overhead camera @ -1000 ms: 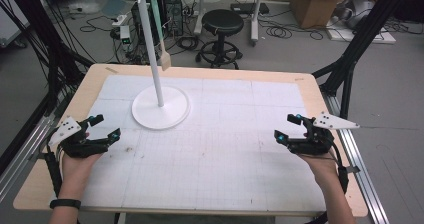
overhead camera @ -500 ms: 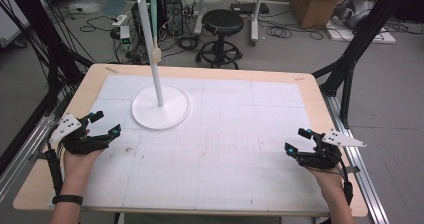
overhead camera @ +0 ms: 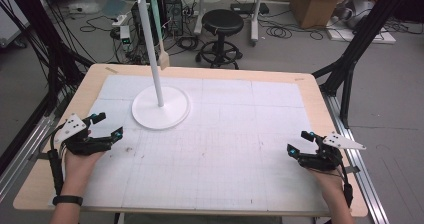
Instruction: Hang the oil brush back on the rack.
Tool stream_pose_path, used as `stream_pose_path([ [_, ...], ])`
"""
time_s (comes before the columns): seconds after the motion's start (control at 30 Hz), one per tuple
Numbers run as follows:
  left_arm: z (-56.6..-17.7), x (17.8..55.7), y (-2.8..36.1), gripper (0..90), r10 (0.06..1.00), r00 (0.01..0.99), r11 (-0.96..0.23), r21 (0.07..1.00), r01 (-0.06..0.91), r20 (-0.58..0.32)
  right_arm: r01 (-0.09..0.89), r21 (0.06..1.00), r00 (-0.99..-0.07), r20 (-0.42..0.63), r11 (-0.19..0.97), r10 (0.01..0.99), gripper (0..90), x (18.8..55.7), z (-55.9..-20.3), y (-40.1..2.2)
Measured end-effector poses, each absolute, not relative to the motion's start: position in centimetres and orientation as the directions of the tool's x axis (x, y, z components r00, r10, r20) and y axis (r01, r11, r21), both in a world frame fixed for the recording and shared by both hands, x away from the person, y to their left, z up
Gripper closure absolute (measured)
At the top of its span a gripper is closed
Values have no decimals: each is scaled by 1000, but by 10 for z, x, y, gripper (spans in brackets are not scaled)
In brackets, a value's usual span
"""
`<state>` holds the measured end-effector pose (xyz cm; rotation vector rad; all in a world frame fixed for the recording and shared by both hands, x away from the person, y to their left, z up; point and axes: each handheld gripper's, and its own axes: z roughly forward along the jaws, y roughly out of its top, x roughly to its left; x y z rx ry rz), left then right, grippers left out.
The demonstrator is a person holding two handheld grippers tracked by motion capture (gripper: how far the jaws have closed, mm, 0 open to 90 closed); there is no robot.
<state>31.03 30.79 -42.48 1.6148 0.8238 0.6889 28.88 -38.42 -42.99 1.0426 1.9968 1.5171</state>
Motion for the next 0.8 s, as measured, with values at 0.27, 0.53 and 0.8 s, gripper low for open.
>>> stream_pose_path([
  [0.27, -424, 308, 310, 137, 814, 581, -125, 978, 165, 6, 304, 947, -617, 113, 104, 779, 155, 292, -427, -387],
  [0.53, -424, 307, 309, 137, 807, 590, -142, 975, 173, 14, 302, 948, -618, 113, 102, 778, 155, 294, -425, -386],
  [0.8, -425, 306, 309, 137, 808, 589, -141, 974, 176, 11, 297, 948, -621, 105, 110, 777, 155, 296, -424, -384],
])
